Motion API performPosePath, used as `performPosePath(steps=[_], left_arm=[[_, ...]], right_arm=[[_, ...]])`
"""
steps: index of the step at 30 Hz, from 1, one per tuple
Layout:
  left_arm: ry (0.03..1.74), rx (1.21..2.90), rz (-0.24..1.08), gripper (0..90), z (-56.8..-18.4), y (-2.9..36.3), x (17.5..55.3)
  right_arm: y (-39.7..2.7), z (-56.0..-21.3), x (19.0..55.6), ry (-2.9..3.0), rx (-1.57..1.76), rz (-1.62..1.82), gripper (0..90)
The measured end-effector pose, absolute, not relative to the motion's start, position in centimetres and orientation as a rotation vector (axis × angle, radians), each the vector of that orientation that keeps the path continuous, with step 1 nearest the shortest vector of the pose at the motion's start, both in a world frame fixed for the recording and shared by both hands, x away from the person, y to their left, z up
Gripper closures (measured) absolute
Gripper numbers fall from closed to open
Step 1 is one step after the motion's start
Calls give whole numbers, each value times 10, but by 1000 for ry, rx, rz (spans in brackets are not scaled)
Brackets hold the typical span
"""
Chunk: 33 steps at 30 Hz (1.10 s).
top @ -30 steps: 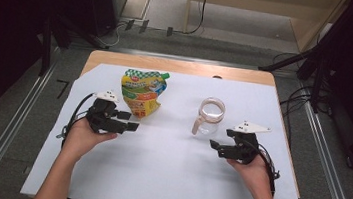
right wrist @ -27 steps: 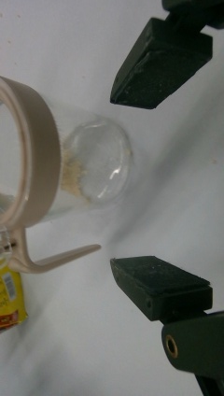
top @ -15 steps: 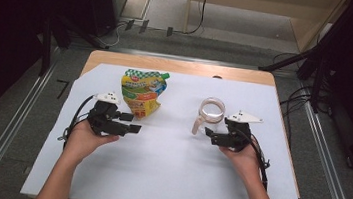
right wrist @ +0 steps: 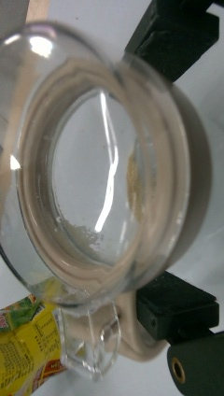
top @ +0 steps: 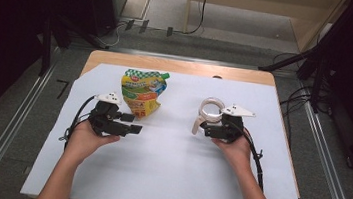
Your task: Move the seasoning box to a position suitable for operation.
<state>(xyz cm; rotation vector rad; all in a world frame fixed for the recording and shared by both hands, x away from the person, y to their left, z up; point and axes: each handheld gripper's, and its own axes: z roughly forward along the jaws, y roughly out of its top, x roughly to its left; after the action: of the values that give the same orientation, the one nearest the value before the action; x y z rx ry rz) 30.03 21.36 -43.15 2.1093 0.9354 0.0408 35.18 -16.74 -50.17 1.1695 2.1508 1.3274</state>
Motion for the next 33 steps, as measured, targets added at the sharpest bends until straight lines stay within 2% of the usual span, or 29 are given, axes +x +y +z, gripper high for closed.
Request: performPosePath(steps=[15,27,33], left_arm=[[943,2104,33,408,-433,210,301],[929,2117,15,417,-434,194,298],[859,2124,17,453,-430,182,293]], right_arm=[[-162,-497,343,2113,1166,1324,119],[-153,-485,290,2188,1073,1373,119],[-137,-486,272,2236,1023,1390,119]])
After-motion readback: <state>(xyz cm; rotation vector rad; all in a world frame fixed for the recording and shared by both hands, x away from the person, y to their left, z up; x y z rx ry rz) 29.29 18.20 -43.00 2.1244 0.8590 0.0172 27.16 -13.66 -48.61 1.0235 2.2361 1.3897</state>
